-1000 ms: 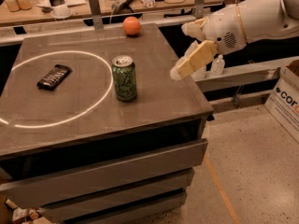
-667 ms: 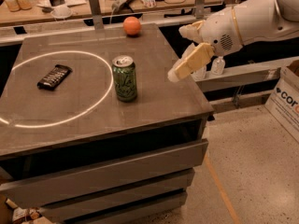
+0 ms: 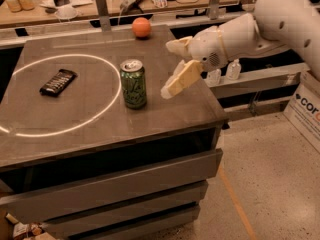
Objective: Pick green can
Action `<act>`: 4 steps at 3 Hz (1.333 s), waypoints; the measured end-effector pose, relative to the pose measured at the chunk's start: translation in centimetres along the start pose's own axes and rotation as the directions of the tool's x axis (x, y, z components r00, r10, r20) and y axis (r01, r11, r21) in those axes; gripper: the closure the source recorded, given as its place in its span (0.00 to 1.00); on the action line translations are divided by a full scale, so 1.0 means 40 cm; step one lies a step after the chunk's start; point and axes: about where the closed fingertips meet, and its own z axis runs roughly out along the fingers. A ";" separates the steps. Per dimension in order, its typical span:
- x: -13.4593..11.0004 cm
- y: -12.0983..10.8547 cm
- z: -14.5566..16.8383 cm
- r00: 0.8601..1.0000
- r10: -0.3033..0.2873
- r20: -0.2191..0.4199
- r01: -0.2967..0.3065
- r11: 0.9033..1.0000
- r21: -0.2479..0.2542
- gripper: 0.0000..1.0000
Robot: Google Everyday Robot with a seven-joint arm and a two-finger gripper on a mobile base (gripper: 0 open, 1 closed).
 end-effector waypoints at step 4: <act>-0.035 0.009 0.287 0.979 -0.017 0.201 0.080 0.947 -0.312 0.49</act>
Offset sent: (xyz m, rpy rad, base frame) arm 0.0167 0.0943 -0.0540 0.1275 0.0934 0.2486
